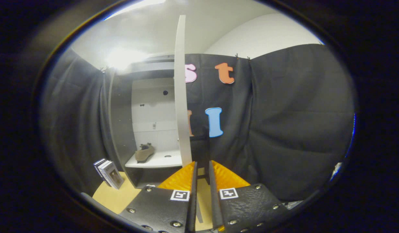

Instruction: Open the shoe cabinet door, grab the shoes and put them into the shoe cabinet, then close the shoe cabinet door.

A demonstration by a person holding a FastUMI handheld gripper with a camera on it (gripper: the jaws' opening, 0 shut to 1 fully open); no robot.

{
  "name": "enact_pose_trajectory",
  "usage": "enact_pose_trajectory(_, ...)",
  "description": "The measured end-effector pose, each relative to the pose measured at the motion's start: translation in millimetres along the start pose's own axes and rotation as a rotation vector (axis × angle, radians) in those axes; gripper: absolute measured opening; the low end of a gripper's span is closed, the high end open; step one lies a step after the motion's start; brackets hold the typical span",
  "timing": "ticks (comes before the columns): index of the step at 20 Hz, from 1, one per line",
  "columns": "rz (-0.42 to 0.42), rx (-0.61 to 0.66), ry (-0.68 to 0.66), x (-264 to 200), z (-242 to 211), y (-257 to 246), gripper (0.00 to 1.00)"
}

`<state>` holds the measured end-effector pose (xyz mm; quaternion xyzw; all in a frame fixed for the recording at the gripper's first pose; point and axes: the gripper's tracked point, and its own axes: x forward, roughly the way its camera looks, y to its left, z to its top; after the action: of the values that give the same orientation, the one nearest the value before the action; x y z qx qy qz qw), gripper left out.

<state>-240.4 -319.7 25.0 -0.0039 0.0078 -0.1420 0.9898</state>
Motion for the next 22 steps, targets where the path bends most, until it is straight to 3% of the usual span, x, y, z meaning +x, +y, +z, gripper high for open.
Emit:
enact_pose_trajectory(4, -0.016, -0.019, -0.017, -11, 2, -5, 0.2)
enact_pose_trajectory(9, 0.062, -0.036, 0.002, -19, -21, 29, 0.2)
enact_pose_trajectory(18, 0.278, -0.127, 0.282, -16, -165, 125, 0.21)
enact_pose_trajectory(20, 0.306, -0.137, 0.357, -16, -199, 137, 0.33)
enact_pose_trajectory(22, 0.329, -0.141, 0.44, -14, -235, 147, 0.33)
